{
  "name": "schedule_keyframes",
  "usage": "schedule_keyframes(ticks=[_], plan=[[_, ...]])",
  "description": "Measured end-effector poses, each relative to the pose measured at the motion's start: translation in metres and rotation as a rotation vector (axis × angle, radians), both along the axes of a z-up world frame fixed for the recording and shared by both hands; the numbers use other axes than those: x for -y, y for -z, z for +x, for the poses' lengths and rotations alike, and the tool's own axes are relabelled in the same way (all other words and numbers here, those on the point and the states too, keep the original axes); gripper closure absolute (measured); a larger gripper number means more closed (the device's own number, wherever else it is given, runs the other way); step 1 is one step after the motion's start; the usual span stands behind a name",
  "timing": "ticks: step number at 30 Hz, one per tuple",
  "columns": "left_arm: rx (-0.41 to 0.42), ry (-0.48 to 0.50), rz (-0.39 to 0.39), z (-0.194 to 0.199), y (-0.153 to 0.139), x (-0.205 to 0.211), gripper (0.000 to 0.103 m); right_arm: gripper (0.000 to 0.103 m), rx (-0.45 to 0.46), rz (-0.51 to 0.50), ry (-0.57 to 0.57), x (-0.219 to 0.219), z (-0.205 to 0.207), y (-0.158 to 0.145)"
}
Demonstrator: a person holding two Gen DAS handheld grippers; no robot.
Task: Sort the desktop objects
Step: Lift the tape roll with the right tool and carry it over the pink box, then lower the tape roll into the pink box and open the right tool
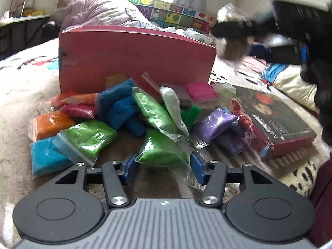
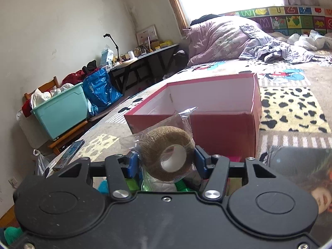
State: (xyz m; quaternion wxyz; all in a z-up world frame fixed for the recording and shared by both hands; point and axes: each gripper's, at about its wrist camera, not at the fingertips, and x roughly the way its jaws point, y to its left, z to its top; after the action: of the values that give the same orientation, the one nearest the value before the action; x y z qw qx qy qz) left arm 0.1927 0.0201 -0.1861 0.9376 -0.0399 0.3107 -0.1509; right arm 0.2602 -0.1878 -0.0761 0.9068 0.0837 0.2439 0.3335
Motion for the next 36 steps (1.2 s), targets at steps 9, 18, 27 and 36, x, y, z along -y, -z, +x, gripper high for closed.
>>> schedule_keyframes(ticks=[9,18,27,36], plan=[[-0.041,-0.042,-0.075,0.006,-0.007,-0.017,0.07,0.049,-0.01,-0.036,0.004,-0.002,0.018,-0.019],[-0.02,0.013,-0.191,-0.003,-0.015,-0.032,0.074,0.049,-0.033,-0.045,0.034,-0.007,0.056,-0.044],[-0.038,0.019,-0.23,0.0,-0.014,-0.044,0.074,0.049,-0.174,-0.06,0.071,-0.024,0.119,-0.041],[-0.055,0.048,-0.294,0.004,-0.011,-0.053,0.074,0.049,-0.319,-0.129,0.105,-0.042,0.164,-0.018]])
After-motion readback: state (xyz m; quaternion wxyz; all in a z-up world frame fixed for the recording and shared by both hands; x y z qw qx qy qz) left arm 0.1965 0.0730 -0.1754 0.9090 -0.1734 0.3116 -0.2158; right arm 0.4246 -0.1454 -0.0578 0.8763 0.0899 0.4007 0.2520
